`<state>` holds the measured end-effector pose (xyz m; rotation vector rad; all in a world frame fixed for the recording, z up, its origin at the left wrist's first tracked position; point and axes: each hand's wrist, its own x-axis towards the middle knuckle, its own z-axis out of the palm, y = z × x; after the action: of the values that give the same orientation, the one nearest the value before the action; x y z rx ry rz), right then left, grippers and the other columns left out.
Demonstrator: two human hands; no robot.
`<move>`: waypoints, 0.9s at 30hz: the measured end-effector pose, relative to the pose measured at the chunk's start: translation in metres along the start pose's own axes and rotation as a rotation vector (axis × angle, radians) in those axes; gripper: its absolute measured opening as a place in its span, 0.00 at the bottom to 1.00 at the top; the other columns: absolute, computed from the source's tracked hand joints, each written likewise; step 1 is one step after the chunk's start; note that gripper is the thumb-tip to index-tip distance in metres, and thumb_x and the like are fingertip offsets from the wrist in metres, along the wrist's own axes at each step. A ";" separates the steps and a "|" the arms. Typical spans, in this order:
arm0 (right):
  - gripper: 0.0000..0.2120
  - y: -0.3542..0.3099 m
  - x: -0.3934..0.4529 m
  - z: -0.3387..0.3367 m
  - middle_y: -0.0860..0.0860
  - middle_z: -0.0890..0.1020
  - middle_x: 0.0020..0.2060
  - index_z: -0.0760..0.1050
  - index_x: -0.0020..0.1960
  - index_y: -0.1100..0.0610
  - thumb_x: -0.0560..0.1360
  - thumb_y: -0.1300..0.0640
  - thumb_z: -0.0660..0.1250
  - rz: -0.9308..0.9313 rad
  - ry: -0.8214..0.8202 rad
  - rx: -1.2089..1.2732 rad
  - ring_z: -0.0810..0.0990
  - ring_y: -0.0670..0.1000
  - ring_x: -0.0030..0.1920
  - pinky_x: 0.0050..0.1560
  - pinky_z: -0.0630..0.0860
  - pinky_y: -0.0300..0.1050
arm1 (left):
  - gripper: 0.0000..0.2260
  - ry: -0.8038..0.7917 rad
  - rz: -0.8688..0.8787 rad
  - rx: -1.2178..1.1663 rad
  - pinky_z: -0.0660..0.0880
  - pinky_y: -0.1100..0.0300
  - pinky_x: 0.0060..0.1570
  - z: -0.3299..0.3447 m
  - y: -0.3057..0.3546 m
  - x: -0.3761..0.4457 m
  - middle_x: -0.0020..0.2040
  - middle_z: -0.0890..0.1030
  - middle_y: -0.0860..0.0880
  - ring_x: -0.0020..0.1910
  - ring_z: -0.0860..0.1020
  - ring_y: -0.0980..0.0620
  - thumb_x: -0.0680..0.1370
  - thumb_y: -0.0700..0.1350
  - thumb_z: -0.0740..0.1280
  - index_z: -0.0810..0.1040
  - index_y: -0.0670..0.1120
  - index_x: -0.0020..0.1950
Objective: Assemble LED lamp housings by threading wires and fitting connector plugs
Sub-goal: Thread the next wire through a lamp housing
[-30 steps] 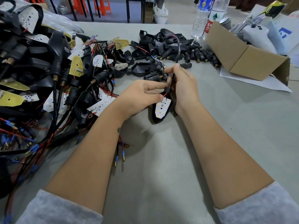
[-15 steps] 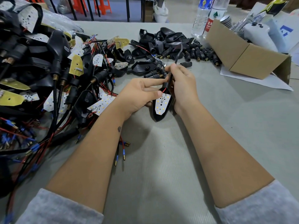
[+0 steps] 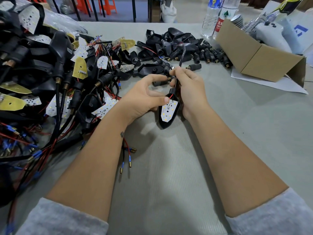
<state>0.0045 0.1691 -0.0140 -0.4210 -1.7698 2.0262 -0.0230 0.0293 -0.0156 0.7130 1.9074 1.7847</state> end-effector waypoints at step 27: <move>0.15 0.000 -0.003 0.001 0.50 0.74 0.28 0.74 0.34 0.62 0.78 0.59 0.65 -0.144 -0.189 -0.310 0.71 0.49 0.33 0.40 0.69 0.44 | 0.45 -0.008 -0.114 -0.054 0.79 0.63 0.41 -0.014 -0.002 0.001 0.48 0.85 0.48 0.44 0.83 0.54 0.60 0.40 0.80 0.63 0.52 0.74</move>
<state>0.0064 0.1665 -0.0137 -0.1893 -2.1732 1.7455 -0.0321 0.0190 -0.0160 0.5803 1.8487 1.7533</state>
